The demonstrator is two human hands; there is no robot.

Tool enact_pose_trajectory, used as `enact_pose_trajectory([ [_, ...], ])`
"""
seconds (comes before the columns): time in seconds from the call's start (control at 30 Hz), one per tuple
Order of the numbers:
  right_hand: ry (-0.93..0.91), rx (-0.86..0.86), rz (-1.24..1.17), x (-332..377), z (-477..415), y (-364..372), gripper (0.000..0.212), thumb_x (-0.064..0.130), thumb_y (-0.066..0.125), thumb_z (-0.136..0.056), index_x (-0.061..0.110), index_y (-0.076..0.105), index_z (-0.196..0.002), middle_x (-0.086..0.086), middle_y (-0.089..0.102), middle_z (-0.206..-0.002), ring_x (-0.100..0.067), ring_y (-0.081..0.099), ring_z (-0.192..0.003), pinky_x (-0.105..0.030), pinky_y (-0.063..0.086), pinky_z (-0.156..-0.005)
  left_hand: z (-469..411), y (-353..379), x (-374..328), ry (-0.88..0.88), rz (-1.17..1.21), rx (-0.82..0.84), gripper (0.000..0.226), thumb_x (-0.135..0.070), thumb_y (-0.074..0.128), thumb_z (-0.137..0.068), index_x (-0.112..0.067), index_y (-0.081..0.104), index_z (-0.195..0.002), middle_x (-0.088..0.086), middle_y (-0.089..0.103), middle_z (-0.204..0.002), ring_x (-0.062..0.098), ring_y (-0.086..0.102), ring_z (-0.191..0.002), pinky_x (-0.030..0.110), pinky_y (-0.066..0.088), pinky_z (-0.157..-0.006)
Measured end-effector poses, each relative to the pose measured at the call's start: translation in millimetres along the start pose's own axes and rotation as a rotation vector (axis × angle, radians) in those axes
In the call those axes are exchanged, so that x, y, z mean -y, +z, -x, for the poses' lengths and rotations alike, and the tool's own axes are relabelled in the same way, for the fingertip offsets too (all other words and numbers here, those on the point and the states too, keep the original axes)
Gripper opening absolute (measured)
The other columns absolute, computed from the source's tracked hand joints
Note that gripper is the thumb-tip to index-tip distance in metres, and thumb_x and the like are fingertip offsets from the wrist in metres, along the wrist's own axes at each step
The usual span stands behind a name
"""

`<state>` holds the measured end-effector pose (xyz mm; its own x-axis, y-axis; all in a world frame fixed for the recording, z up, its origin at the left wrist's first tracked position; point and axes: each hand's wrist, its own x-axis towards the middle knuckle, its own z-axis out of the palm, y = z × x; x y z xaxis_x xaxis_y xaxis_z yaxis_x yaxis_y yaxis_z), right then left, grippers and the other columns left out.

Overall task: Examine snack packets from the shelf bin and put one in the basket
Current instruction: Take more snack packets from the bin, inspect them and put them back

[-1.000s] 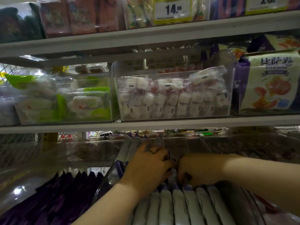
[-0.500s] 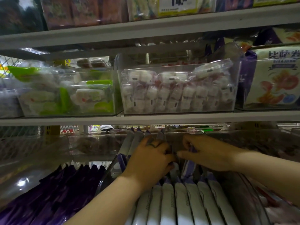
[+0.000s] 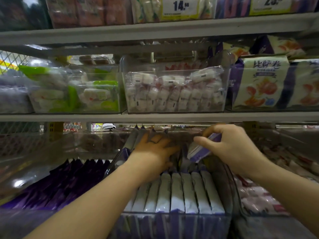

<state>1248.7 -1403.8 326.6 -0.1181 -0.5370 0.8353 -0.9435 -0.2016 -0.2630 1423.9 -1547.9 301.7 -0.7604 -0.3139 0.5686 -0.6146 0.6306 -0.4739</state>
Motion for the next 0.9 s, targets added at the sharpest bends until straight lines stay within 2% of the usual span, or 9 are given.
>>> enact_pose_trajectory([
  [0.17, -0.077, -0.14, -0.068, 20, 34, -22, 0.026, 0.046, 0.066, -0.077, 0.021, 0.07, -0.078, 0.008, 0.067, -0.083, -0.005, 0.062, -0.077, -0.03, 0.054, -0.074, 26, -30, -25, -0.115, 0.246, -0.221, 0.032, -0.035, 0.052, -0.095, -0.035, 0.061, -0.126, -0.007, 0.054, -0.137, 0.02, 0.046, -0.129, 0.042, 0.025, -0.114],
  [0.27, -0.12, -0.228, -0.242, 34, 60, -24, 0.007, 0.035, 0.068, -0.079, 0.028, 0.067, -0.078, 0.011, 0.066, -0.097, -0.002, 0.063, -0.093, -0.026, 0.051, -0.087, 41, -44, -43, -0.329, 0.687, -0.423, 0.024, -0.02, 0.057, -0.095, -0.019, 0.069, -0.115, 0.0, 0.068, -0.112, 0.021, 0.063, -0.104, 0.034, 0.047, -0.095],
  [0.37, -0.135, -0.258, -0.422, 46, 93, -14, 0.006, 0.029, 0.071, -0.081, 0.031, 0.068, -0.085, 0.016, 0.063, -0.113, 0.005, 0.059, -0.109, -0.025, 0.048, -0.097, 56, -54, -63, -0.56, 1.123, -0.577, 0.023, -0.017, 0.054, -0.098, -0.012, 0.067, -0.116, 0.002, 0.07, -0.11, 0.018, 0.065, -0.101, 0.02, 0.047, -0.09],
  [0.47, -0.125, -0.285, -0.544, 54, 126, 5, 0.02, 0.034, 0.069, -0.079, 0.025, 0.07, -0.097, 0.011, 0.06, -0.127, 0.002, 0.056, -0.118, -0.029, 0.047, -0.101, 71, -56, -83, -0.71, 1.641, -0.513, 0.036, -0.033, 0.042, -0.103, -0.009, 0.06, -0.123, 0.016, 0.067, -0.119, 0.032, 0.067, -0.103, 0.044, 0.054, -0.09],
  [0.57, -0.091, -0.218, -0.659, 59, 156, 26, 0.029, 0.039, 0.069, -0.078, 0.031, 0.066, -0.106, 0.014, 0.051, -0.139, -0.004, 0.053, -0.125, -0.037, 0.05, -0.1, 93, -53, -98, -0.656, 2.014, -0.35, 0.051, -0.05, 0.041, -0.099, -0.011, 0.062, -0.125, 0.016, 0.069, -0.118, 0.033, 0.067, -0.108, 0.049, 0.052, -0.094],
  [0.67, -0.013, -0.099, -0.749, 61, 185, 48, 0.042, 0.028, 0.073, -0.082, 0.038, 0.058, -0.12, 0.017, 0.042, -0.146, -0.003, 0.043, -0.134, -0.04, 0.047, -0.104, 115, -44, -111, -0.702, 1.953, -0.372, 0.04, -0.045, 0.059, -0.09, -0.014, 0.067, -0.115, 0.01, 0.074, -0.108, 0.029, 0.07, -0.102, 0.047, 0.053, -0.092],
  [0.73, 0.036, -0.087, -0.842, 60, 200, 60, 0.057, 0.016, 0.072, -0.084, 0.036, 0.048, -0.132, 0.016, 0.046, -0.142, 0.001, 0.046, -0.13, -0.03, 0.047, -0.103, 128, -35, -120, -0.736, 1.755, -0.417, 0.028, -0.037, 0.064, -0.09, -0.018, 0.067, -0.11, 0.004, 0.075, -0.102, 0.023, 0.072, -0.095, 0.043, 0.055, -0.087],
  [0.83, 0.235, -0.081, -0.934, 54, 210, 71, 0.064, 0.028, 0.067, -0.082, 0.038, 0.039, -0.138, 0.013, 0.056, -0.133, -0.005, 0.054, -0.123, -0.035, 0.05, -0.099, 149, -17, -134, -0.656, 1.591, -0.392, 0.02, -0.035, 0.065, -0.091, -0.029, 0.063, -0.11, -0.011, 0.075, -0.101, 0.006, 0.071, -0.094, 0.028, 0.056, -0.082],
  [0.9, 0.365, -0.056, -0.944, 47, 213, 76, 0.061, 0.039, 0.067, -0.083, 0.034, 0.044, -0.138, 0.012, 0.066, -0.121, -0.004, 0.061, -0.114, -0.036, 0.052, -0.094, 163, -6, -142, -0.598, 1.558, -0.359, 0.022, -0.038, 0.065, -0.09, -0.032, 0.062, -0.111, -0.014, 0.073, -0.104, 0.004, 0.069, -0.097, 0.029, 0.055, -0.084],
])
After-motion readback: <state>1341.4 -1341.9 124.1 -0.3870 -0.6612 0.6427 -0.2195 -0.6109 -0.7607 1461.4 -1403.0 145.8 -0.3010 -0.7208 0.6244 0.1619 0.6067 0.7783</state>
